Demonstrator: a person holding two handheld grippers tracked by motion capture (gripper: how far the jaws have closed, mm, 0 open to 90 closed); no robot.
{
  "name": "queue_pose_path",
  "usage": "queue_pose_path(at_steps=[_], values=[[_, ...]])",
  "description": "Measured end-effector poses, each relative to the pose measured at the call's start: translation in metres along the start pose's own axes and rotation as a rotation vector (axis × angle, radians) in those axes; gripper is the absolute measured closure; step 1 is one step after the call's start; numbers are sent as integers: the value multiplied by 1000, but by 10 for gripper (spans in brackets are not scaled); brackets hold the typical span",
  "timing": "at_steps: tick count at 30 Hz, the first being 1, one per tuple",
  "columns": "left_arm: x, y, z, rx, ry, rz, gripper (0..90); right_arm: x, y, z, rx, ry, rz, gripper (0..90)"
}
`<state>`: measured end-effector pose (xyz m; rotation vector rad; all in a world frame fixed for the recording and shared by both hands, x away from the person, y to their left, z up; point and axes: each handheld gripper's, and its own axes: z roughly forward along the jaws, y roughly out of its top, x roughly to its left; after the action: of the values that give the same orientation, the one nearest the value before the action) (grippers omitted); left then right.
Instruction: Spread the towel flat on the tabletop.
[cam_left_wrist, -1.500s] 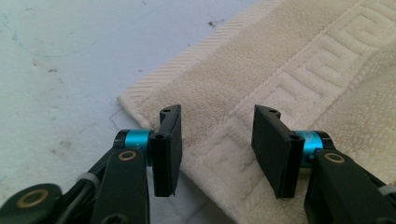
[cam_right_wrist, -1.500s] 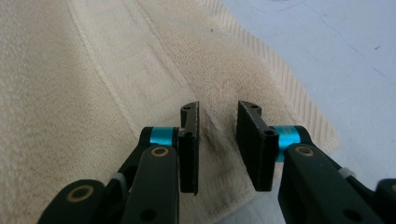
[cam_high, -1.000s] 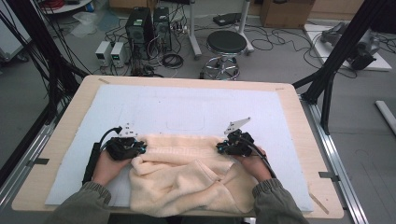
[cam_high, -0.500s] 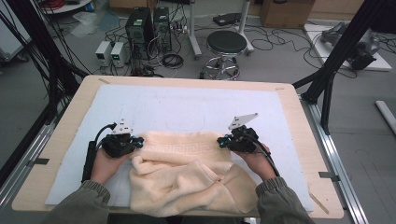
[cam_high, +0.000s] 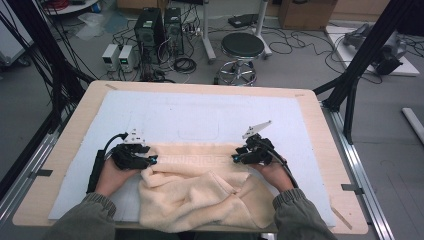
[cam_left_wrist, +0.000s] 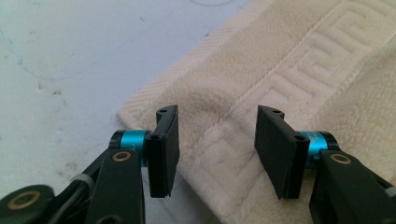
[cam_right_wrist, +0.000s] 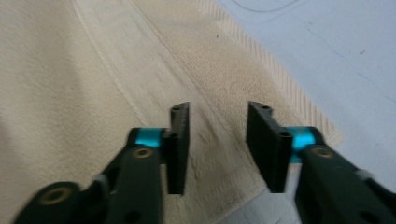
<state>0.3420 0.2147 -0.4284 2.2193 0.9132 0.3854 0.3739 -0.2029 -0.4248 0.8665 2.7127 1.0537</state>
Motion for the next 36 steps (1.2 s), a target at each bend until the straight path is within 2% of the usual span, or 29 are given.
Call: queue_pose_path(at_steps=[2, 5, 8, 12, 15, 18, 22, 26, 28, 31, 36], values=[[0, -2, 3, 22, -22, 3, 501, 2, -4, 4, -1, -3, -3, 535], [-1, -2, 4, 20, -19, 13, 515, 4, -7, 5, -17, -18, -9, 544], [-1, -1, 5, 19, -17, 8, 545, 8, -6, 7, -7, -60, -39, 595], [-4, 1, 6, 19, -7, 24, 654, 6, -6, 7, -12, -60, -14, 686], [-5, 3, 8, 15, -11, 21, 738, 5, -5, 8, -15, -70, -21, 809], [-7, 5, 8, 20, 2, 32, 811, 6, -3, 8, -11, -62, -38, 851], [-9, 6, 5, 17, 33, 45, 852, 7, -3, 5, -18, -44, -41, 861], [-6, 6, -8, -40, 11, 13, 859, 9, -2, -9, -69, -17, -50, 862], [-4, 7, -15, -61, -2, 5, 860, 13, -1, -17, -75, -7, -64, 862], [-2, 11, -20, -72, 7, 3, 861, 17, 3, -27, -87, 12, -77, 862], [1, 16, -21, -80, 21, 3, 861, 20, 15, -35, -96, 14, -106, 862]])
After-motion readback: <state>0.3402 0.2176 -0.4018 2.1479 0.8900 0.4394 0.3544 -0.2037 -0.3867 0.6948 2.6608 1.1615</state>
